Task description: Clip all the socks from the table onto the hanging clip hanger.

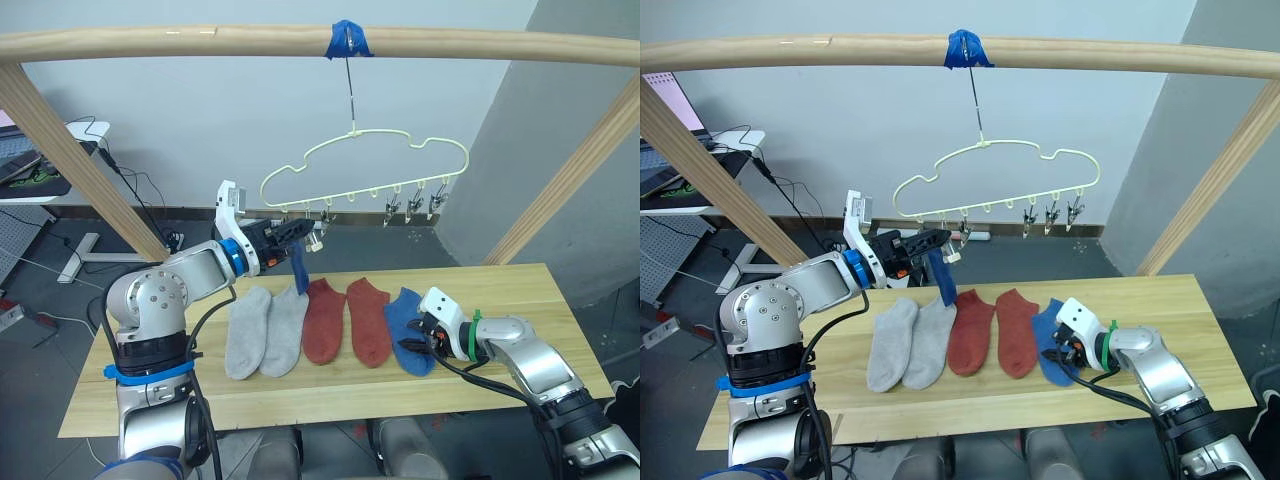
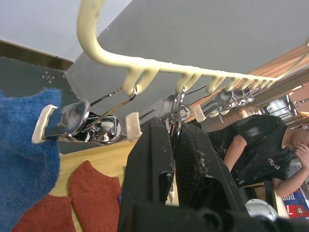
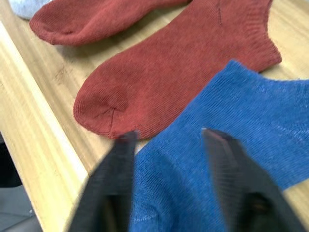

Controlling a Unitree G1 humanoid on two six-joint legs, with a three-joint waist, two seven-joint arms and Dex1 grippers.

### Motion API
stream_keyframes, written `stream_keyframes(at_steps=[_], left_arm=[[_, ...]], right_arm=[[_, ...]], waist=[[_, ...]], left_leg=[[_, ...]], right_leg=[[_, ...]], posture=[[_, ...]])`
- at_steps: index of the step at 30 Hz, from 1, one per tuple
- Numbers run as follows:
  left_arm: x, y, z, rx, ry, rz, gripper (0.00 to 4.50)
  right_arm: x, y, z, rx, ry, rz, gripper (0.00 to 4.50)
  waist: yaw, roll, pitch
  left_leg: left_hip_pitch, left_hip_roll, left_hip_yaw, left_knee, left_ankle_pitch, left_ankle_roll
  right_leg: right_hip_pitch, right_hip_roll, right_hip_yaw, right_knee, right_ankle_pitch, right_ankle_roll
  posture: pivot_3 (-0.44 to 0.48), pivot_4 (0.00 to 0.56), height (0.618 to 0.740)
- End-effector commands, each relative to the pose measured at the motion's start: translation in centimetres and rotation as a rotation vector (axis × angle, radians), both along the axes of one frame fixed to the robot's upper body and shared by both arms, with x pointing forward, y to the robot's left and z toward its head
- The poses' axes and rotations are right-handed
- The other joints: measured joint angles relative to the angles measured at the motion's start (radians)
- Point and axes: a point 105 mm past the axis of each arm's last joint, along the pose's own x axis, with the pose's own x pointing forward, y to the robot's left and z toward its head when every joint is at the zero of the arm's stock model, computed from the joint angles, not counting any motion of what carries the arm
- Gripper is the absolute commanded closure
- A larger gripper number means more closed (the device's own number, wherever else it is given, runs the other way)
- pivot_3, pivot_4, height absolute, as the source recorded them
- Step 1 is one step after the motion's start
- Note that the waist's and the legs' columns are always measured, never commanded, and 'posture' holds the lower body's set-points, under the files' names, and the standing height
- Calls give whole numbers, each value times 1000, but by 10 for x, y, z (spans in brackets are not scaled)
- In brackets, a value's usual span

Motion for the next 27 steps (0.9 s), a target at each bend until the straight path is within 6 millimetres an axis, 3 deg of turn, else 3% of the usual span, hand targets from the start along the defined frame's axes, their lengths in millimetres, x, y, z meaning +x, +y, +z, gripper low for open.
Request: stream_keyframes(at_steps=[1,4,5,15,27], left_arm=[[0,1,2,12,-18,2,4419],[0,0,1,14,-21,0,4419],[0,0,1,14,-21,-2,4419],[1,-3,2,37,-39,-7,4419],[-2,-5,2,39,-42,-20,4419]], right_arm=[[15,-1,22,14,-95,-21,1129],[27,-5,24,12,-135,-70,72],[31,-7,20,-2,-143,-80,27],[62,-17,-13,-69,-156,-178,27],[53,-12,-38,-37,6,-212,27]], waist=[[1,0,0],[1,0,0],[3,0,0],[13,0,0],[13,0,0]], left_leg=[[0,0,0,0,0,0],[0,0,0,0,0,0],[0,0,0,0,0,0],[0,0,1,0,0,0],[0,0,0,0,0,0]], right_leg=[[0,0,0,0,0,0],[0,0,0,0,0,0],[0,0,0,0,0,0],[-1,0,0,0,0,0],[0,0,0,0,1,0]], posture=[[-86,175,740],[-87,174,740],[-87,172,740],[-79,170,740],[-65,165,740]])
